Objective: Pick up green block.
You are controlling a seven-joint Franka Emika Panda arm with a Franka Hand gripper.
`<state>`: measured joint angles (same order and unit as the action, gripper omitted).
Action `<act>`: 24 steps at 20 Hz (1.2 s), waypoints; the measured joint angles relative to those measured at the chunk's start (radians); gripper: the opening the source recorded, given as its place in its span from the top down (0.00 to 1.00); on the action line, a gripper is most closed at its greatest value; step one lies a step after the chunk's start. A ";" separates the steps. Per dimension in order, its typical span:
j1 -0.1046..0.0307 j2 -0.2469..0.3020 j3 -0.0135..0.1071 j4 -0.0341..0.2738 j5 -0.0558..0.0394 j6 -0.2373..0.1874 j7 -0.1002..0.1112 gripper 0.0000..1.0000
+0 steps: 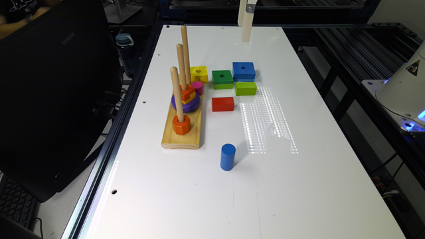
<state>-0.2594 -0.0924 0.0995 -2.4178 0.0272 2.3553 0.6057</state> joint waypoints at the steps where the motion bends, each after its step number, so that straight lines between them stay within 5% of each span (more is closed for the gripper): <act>1: -0.001 0.000 0.000 0.000 -0.0003 0.000 -0.001 0.00; 24: -0.022 0.008 -0.001 0.014 -0.0042 0.000 -0.019 0.00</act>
<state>-0.2813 -0.0841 0.0987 -2.4033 0.0230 2.3553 0.5871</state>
